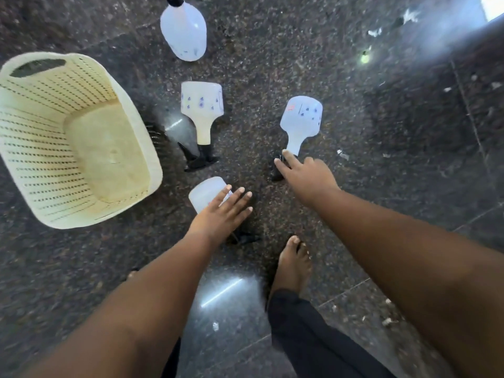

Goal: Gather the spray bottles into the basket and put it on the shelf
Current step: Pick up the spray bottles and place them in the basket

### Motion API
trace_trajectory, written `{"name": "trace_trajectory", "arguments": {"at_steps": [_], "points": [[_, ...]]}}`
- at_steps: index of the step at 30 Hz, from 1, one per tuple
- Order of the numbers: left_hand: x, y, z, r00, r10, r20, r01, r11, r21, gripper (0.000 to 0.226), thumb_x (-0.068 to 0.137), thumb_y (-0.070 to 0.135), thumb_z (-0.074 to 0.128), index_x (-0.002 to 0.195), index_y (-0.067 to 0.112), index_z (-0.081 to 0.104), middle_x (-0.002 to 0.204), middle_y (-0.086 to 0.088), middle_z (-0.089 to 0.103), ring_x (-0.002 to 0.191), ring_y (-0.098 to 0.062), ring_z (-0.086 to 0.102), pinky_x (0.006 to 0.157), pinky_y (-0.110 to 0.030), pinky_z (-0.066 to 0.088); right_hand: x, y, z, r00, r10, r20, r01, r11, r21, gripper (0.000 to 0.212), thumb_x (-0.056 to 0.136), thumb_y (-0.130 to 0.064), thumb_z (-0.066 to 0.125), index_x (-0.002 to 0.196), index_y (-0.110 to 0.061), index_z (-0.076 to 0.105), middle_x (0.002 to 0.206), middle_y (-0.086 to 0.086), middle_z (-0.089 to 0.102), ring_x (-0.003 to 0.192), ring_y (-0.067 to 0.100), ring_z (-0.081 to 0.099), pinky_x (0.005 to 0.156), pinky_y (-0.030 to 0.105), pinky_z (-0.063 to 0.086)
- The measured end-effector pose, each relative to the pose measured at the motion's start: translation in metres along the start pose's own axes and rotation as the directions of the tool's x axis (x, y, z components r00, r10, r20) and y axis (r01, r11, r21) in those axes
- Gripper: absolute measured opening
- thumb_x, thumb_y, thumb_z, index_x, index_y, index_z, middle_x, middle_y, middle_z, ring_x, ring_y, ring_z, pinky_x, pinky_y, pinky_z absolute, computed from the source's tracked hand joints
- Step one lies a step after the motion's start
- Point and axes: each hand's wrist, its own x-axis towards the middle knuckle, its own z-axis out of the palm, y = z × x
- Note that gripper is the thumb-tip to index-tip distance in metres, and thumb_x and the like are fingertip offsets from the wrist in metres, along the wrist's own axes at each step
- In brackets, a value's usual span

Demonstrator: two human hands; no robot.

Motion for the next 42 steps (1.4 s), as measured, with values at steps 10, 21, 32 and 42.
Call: {"name": "trace_trajectory", "arguments": {"at_steps": [10, 21, 32, 42], "points": [[0.018, -0.014, -0.010, 0.986, 0.076, 0.147, -0.098, 0.984, 0.147, 0.038, 0.097, 0.022, 0.042, 0.134, 0.015, 0.052, 0.135, -0.008, 0.053, 0.141, -0.045, 0.022, 0.093, -0.063, -0.029, 0.032, -0.016, 0.008, 0.997, -0.029, 0.066, 0.029, 1.000, -0.010, 0.040, 0.094, 0.001, 0.047, 0.134, -0.003, 0.050, 0.128, 0.013, 0.050, 0.109, 0.035, 0.057, 0.083, 0.044, 0.053], [-0.074, -0.042, -0.030, 0.998, -0.060, -0.019, 0.047, 0.915, -0.400, 0.044, 0.094, 0.008, 0.041, 0.136, 0.013, 0.050, 0.138, -0.009, 0.053, 0.140, -0.040, 0.028, 0.117, -0.049, 0.007, -0.022, -0.002, -0.065, 0.997, 0.051, -0.051, -0.042, 0.986, 0.164, 0.033, 0.096, -0.008, 0.042, 0.125, -0.015, 0.056, 0.129, 0.007, 0.057, 0.109, 0.038, 0.055, 0.079, 0.043, 0.051], [-0.253, -0.111, -0.081, 0.944, -0.330, 0.006, 0.140, 0.383, -0.913, 0.023, 0.081, 0.025, 0.065, 0.103, 0.023, 0.065, 0.112, 0.007, 0.066, 0.112, -0.018, 0.058, 0.081, -0.024, 0.045, -0.095, -0.085, -0.235, 0.953, 0.301, -0.024, -0.211, 0.722, 0.659, 0.026, 0.092, -0.022, 0.053, 0.116, -0.018, 0.064, 0.106, 0.013, 0.070, 0.095, 0.035, 0.064, 0.071, 0.035, 0.046], [-0.310, -0.192, -0.076, 0.557, -0.755, 0.345, 0.095, -0.355, -0.930, 0.025, 0.076, 0.034, 0.074, 0.099, 0.028, 0.068, 0.096, 0.005, 0.067, 0.096, -0.025, 0.064, 0.072, -0.029, 0.045, -0.085, -0.166, -0.368, 0.941, 0.311, -0.130, -0.089, 0.601, 0.794, 0.022, 0.087, -0.027, 0.060, 0.108, -0.022, 0.064, 0.087, -0.002, 0.063, 0.082, 0.023, 0.056, 0.067, 0.030, 0.042]]}}
